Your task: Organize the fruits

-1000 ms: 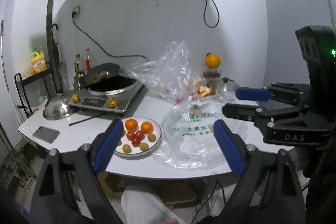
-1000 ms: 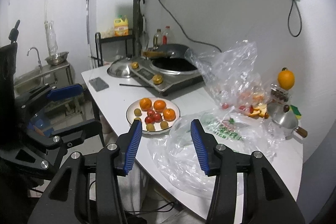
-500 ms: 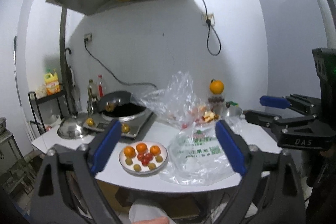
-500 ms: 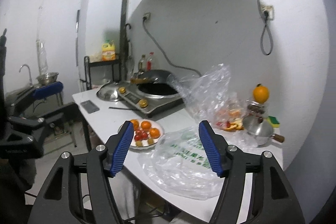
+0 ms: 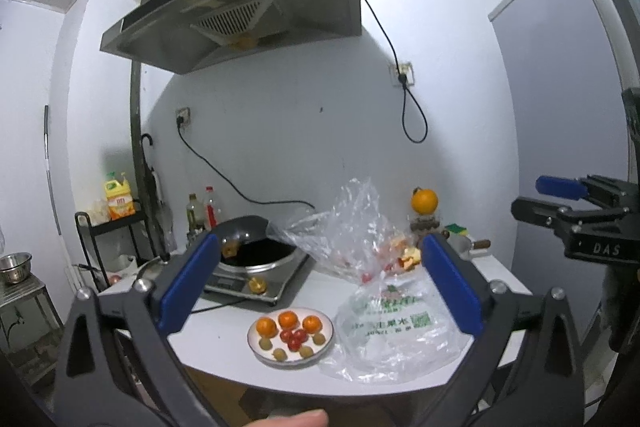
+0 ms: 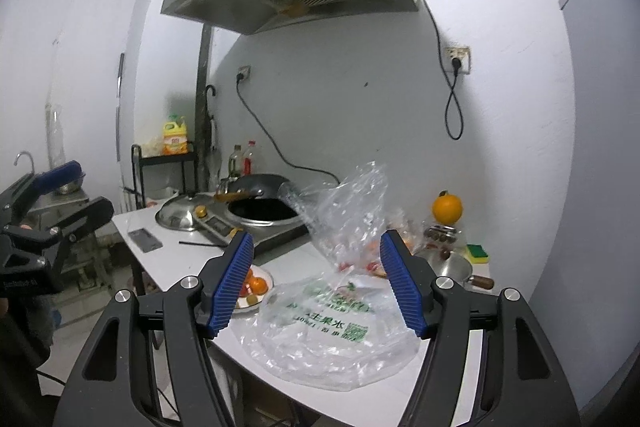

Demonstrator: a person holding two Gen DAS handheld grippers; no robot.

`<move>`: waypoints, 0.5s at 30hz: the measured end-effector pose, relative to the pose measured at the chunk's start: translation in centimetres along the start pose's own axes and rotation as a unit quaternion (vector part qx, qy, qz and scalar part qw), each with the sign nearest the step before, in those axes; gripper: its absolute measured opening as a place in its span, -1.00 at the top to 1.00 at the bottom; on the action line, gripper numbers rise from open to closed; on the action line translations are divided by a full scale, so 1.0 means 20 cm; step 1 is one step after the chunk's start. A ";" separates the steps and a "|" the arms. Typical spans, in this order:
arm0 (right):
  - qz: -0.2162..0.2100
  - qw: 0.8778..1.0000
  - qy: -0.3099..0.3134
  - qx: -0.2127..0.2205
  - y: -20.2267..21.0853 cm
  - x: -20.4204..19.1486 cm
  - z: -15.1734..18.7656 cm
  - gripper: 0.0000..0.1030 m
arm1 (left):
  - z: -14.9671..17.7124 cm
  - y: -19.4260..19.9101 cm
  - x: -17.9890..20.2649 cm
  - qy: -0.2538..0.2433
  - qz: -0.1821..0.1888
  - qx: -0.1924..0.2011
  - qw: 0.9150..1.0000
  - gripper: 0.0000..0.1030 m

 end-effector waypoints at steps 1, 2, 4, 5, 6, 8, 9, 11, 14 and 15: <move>0.003 1.000 -0.002 0.002 0.01 0.01 -0.01 -0.35 | -0.02 0.01 0.00 0.000 0.000 0.004 1.000 -0.98; 0.006 1.000 -0.002 0.004 0.02 0.02 -0.02 -0.35 | -0.04 0.02 0.01 -0.002 0.001 0.009 1.000 -0.98; 0.011 1.000 -0.003 0.010 0.04 0.04 -0.04 -0.35 | -0.07 0.04 0.01 -0.003 0.002 0.017 1.000 -0.98; 0.014 1.000 -0.003 0.012 0.05 0.05 -0.05 -0.35 | -0.09 0.05 0.01 -0.002 0.003 0.021 1.000 -0.98; 0.015 1.000 -0.003 0.014 0.05 0.05 -0.05 -0.35 | -0.10 0.06 0.01 -0.001 0.003 0.023 1.000 -0.98; 0.019 1.000 -0.002 0.018 0.07 0.05 -0.07 -0.35 | -0.12 0.07 0.00 0.001 0.003 0.028 1.000 -0.98; 0.020 1.000 -0.002 0.019 0.07 0.05 -0.08 -0.36 | -0.14 0.08 0.00 0.002 0.003 0.031 1.000 -0.98; 0.022 0.999 -0.002 0.024 0.07 0.05 -0.09 -0.37 | -0.15 0.08 0.00 0.004 0.003 0.031 1.000 -0.98; 0.021 0.999 -0.003 0.025 0.06 0.05 -0.10 -0.42 | -0.15 0.08 -0.01 0.005 0.003 0.031 1.000 -0.98; 0.022 0.999 -0.002 0.027 0.06 0.05 -0.11 -0.43 | -0.15 0.08 -0.01 0.005 0.003 0.031 1.000 -0.98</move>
Point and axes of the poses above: each gripper's, at about its wrist camera, not at the fingertips, and y roughly against the way its jaws point, x to its right, z to its underside, the point moved 9 cm from there along -y, roughly the way its jaws point, and after that the axes turned 9 degrees about y, right-handed, at the moved point
